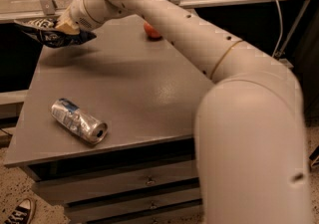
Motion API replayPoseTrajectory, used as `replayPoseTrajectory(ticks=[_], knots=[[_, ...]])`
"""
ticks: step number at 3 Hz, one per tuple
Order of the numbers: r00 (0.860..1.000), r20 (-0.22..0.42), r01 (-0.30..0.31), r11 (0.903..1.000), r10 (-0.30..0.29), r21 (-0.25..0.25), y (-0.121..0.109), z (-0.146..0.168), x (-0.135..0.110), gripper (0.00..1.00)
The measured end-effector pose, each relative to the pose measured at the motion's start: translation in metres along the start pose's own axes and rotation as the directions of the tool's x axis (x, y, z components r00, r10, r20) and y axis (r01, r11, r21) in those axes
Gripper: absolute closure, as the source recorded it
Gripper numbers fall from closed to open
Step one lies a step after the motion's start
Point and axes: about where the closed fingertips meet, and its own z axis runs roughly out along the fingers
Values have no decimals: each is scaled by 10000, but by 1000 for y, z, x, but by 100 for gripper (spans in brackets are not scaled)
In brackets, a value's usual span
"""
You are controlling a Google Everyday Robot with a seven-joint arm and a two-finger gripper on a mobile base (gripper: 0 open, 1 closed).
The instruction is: Pick blue chip bag
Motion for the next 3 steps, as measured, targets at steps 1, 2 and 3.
replayPoseTrajectory(ticks=[1,2,3], knots=[[9988,382,271,9979,-294,585,10,-52,-7,100],[9956,847,316,9952,-395,928,29,-98,-3,100],[9970,736,148,9922,-240,1236,22,-123,15,100]])
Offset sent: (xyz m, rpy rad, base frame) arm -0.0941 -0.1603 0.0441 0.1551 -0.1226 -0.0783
